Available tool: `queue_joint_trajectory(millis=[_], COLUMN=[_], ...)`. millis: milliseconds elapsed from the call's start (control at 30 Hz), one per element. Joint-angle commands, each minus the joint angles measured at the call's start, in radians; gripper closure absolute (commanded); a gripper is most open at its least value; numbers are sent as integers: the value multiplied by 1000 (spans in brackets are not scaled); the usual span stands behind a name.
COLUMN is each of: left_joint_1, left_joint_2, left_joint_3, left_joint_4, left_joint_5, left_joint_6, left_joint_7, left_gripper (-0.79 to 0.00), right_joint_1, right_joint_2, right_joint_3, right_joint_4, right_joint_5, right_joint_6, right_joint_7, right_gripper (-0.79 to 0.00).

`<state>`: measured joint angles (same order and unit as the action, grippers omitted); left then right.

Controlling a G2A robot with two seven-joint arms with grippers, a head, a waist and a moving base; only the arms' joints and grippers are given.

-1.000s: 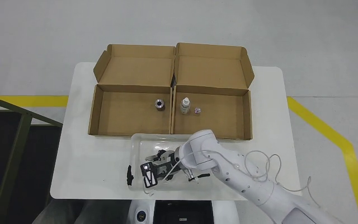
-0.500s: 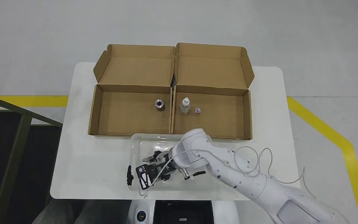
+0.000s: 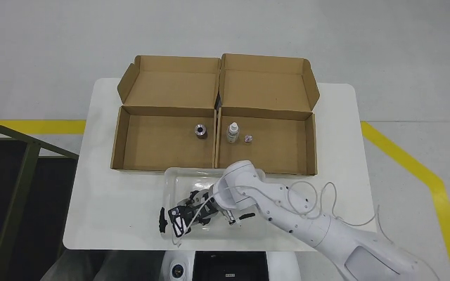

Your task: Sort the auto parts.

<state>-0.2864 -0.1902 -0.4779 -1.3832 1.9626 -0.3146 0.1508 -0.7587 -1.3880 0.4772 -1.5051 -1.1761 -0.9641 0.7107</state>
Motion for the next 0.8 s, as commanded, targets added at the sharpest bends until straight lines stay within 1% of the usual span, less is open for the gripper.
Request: queue_joint_trajectory(millis=[0,33,100,433,767], left_joint_1=[0,0,0,0,0], left_joint_2=[0,0,0,0,0], left_joint_3=[0,0,0,0,0], left_joint_4=[0,0,0,0,0], left_joint_5=[0,0,0,0,0], left_joint_6=[0,0,0,0,0], left_joint_7=[0,0,0,0,0], left_gripper=[-785,-785,-785,-785,-785], right_joint_1=[0,0,-3,-23,-55], right_joint_2=[0,0,2,23,57], right_joint_3=[1,1,5,52,136], right_joint_4=[4,5,7,-41,-89], right_joint_5=[2,4,8,38,84], right_joint_6=[2,1,5,5,8], right_joint_7=[-5,-8,-14,-18,-30], right_gripper=[-126,-58,0,0,0])
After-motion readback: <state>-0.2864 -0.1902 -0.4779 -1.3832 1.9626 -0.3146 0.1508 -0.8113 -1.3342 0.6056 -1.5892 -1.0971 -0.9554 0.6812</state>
